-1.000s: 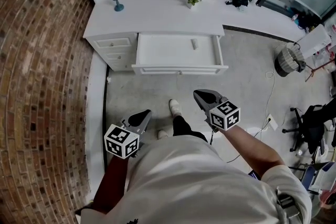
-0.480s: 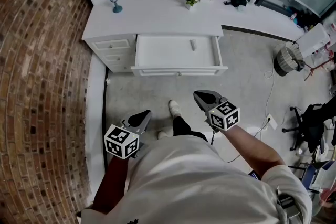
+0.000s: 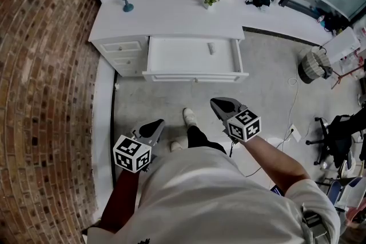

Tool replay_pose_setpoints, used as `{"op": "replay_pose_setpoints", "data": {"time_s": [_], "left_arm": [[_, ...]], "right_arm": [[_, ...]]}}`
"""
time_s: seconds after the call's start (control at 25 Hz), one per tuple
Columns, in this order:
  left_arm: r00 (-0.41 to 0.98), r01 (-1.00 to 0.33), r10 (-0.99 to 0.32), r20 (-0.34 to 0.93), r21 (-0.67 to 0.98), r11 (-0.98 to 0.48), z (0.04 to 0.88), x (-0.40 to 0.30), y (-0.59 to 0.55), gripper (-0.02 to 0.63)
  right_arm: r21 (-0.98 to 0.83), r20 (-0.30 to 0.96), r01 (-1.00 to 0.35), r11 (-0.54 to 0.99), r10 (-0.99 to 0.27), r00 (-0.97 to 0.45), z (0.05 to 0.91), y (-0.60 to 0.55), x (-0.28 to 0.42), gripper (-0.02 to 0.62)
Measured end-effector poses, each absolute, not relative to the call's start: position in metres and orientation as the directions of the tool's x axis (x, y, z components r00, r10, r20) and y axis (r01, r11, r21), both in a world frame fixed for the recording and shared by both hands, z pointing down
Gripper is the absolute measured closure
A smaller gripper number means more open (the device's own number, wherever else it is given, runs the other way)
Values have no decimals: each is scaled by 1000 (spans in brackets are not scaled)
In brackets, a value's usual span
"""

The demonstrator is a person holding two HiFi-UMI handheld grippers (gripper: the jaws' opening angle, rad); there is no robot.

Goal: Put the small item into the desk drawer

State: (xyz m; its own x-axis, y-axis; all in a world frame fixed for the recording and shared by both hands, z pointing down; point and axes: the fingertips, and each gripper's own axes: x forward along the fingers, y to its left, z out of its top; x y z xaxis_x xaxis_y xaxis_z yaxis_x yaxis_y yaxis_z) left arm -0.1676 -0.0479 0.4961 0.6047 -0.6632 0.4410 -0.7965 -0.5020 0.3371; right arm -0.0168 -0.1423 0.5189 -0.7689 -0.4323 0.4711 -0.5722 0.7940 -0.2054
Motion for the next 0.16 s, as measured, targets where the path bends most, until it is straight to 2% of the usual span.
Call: {"op": "replay_pose_setpoints", "data": {"time_s": [0.16], "left_arm": [[604,-797,-662,444,338,-501,499,-169,-54,600]], "right_arm": [[-196,470,-562,803,-426,-773,520,-149,-23,583]]}}
